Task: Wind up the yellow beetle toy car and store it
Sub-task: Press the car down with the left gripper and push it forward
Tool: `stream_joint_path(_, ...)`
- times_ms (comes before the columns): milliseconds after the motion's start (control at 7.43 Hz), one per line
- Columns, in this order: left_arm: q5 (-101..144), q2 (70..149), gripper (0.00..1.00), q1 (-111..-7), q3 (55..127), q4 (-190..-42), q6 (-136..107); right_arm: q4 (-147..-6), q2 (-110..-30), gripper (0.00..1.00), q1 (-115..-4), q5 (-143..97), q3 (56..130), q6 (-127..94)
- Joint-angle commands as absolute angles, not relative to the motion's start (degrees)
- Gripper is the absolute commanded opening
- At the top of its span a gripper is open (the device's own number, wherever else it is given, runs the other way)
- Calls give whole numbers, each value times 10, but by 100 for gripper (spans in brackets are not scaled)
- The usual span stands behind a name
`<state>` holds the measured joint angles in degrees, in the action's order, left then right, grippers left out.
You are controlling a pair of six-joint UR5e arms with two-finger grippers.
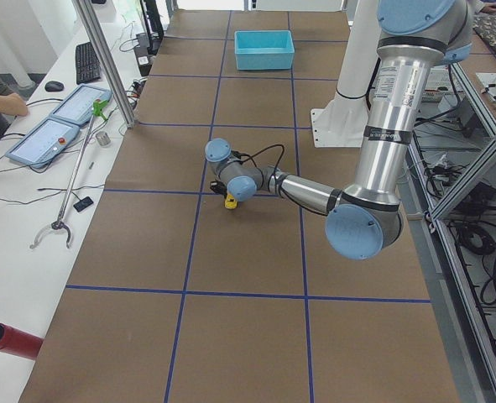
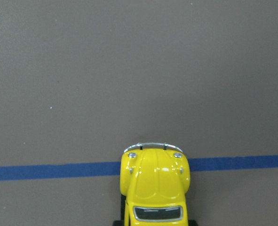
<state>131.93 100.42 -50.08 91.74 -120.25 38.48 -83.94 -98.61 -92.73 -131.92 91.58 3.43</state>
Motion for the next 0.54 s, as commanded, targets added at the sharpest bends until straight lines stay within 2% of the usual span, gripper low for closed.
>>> stream_joint_path(0,1320,1001,13,-501,950,-1215,383,-839,-986,100,-927,-1319,916,34)
stream_joint_path(135,1321,998,13,-502,949,-1256,367,-839,-986,100,-927,-1319,916,34)
stream_joint_path(404,1324,988,4,-500,942,-1331,291,-839,-986,100,-927,-1319,916,34)
